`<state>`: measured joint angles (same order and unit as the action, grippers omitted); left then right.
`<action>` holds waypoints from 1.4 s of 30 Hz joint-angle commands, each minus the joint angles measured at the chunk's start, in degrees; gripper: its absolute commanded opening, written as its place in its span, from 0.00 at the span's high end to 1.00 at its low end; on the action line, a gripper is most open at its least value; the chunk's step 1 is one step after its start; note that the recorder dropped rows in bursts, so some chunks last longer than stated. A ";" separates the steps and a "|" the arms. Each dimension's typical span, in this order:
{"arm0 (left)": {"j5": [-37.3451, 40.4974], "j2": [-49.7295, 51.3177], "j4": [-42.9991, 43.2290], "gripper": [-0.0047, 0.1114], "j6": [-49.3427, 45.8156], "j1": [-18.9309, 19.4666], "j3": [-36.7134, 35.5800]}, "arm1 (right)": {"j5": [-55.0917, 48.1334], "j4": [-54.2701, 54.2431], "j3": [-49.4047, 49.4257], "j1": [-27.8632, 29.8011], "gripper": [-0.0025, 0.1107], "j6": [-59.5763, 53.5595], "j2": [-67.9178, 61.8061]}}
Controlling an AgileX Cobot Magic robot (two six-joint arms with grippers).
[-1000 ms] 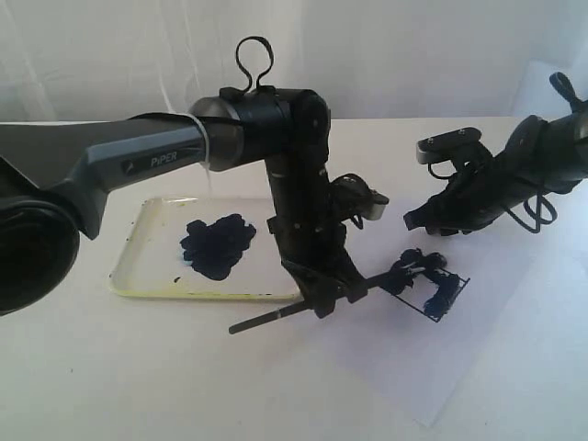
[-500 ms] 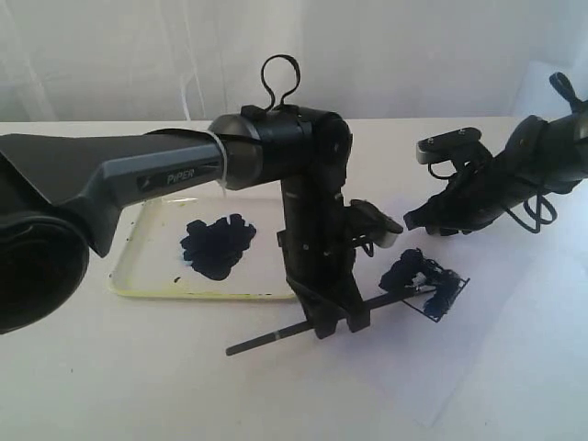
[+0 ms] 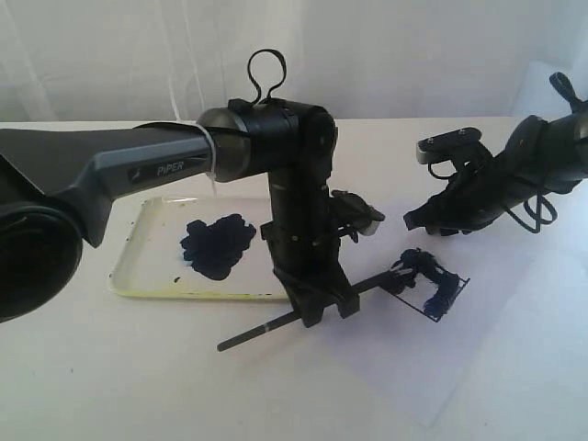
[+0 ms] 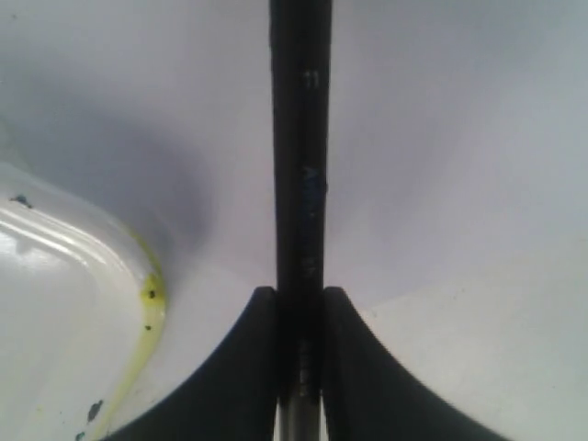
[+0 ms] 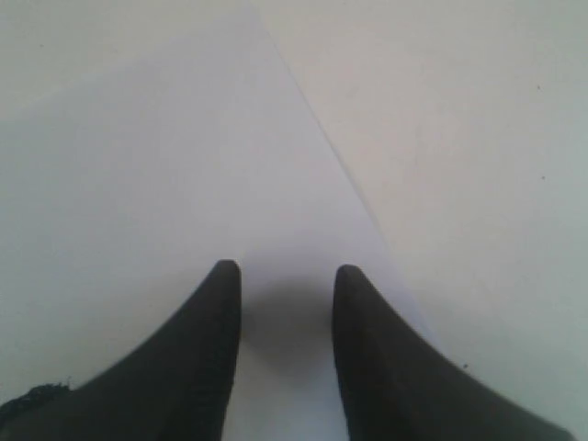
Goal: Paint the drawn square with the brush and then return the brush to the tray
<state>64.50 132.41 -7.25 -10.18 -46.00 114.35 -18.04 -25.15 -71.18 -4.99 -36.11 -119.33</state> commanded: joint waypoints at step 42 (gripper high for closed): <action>5.46 -2.96 4.72 0.96 -0.28 -3.87 -0.61 | -1.60 0.78 0.36 0.32 0.68 -0.25 -0.48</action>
<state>64.50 131.53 -2.09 -10.24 -49.55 113.99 -18.00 -25.15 -71.18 -4.99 -36.11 -119.33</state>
